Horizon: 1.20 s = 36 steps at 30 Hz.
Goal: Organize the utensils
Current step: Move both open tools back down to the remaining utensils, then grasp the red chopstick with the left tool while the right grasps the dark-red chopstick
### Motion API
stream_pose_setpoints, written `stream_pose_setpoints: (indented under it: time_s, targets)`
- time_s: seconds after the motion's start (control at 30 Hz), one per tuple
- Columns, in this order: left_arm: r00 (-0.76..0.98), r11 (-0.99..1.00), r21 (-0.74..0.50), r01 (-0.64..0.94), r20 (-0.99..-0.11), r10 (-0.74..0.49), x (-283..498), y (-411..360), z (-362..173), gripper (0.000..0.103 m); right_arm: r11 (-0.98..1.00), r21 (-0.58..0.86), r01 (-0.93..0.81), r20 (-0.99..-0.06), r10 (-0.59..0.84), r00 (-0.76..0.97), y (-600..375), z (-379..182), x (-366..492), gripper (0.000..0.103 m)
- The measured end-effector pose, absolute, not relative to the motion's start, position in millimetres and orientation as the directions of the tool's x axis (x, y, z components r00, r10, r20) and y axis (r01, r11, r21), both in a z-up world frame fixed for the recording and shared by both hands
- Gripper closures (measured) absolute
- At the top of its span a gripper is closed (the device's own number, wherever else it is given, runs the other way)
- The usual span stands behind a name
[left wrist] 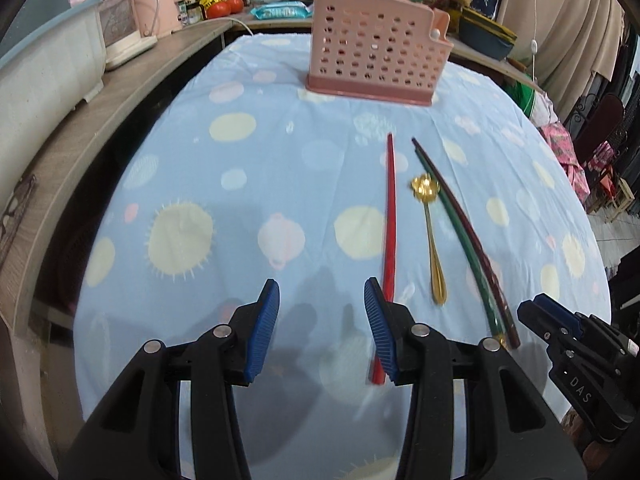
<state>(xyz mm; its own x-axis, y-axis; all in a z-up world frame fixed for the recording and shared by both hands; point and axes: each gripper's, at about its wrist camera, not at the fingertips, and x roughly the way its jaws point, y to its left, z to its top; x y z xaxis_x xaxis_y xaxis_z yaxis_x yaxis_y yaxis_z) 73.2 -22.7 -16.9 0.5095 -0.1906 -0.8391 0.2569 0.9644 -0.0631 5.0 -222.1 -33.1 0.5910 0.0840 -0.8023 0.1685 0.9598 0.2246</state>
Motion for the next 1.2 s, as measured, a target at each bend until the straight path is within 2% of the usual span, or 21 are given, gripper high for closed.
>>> stream_pose_setpoints:
  time_s: [0.53, 0.7, 1.2]
  targets:
    - [0.456, 0.954, -0.06, 0.294, -0.868, -0.195, 55.1, -30.5, -33.7, 0.056, 0.963, 0.223, 0.155, -0.823, 0.101, 0.559, -213.4, -47.0, -6.2, 0.079]
    - [0.443, 0.951, -0.063, 0.303, -0.874, -0.199, 52.1, -33.0, -37.8, 0.051, 0.966, 0.213, 0.147, -0.824, 0.097, 0.558, -211.0, -48.2, -5.5, 0.079]
    - [0.428, 0.946, -0.058, 0.319, -0.882, -0.198, 51.0, -36.9, -46.9, 0.051, 0.973, 0.187, 0.137, -0.827, 0.081, 0.556, -206.7, -50.4, -3.9, 0.079]
